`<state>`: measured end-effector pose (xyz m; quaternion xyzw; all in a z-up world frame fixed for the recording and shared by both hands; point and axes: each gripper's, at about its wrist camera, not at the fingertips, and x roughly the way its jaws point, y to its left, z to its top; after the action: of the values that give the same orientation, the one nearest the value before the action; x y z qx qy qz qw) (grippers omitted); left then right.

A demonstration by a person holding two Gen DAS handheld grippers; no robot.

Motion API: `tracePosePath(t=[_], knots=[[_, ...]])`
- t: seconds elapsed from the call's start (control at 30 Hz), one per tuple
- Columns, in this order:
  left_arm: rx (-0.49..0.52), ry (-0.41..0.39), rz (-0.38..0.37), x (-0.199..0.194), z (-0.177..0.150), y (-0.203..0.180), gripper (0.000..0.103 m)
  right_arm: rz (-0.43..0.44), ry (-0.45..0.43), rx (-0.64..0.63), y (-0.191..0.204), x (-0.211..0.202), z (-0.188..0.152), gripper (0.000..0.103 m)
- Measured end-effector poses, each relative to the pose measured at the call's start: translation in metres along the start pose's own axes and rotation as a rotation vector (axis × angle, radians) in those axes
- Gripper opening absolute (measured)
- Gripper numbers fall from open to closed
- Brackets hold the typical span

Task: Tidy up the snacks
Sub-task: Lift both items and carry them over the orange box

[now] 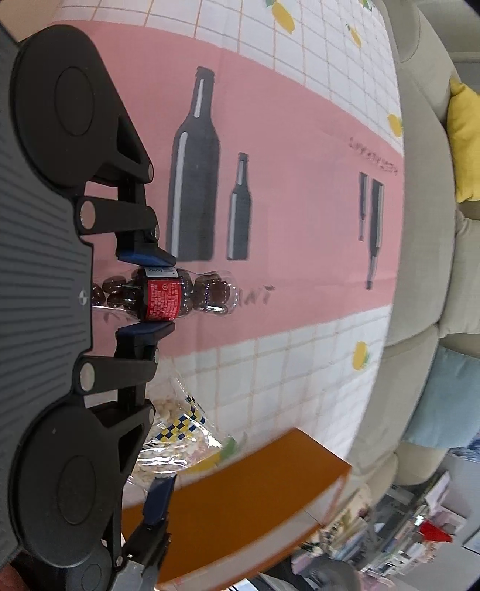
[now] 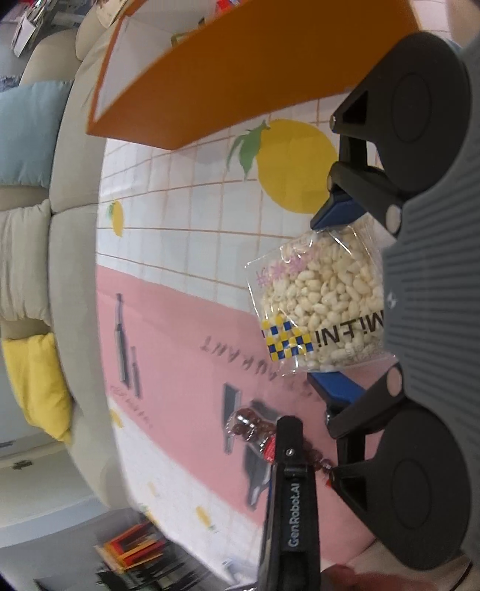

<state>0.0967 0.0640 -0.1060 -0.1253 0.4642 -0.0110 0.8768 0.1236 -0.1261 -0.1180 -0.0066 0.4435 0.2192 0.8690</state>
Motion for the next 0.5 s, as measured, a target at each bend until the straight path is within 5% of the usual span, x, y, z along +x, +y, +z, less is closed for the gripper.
tracePosePath(t=[0.5], knots=[[0.038,-0.017,-0.213,-0.059,0.049,-0.078,0.033,0.007,-0.112,0.050,-0.034,-0.124,0.042,0.078]])
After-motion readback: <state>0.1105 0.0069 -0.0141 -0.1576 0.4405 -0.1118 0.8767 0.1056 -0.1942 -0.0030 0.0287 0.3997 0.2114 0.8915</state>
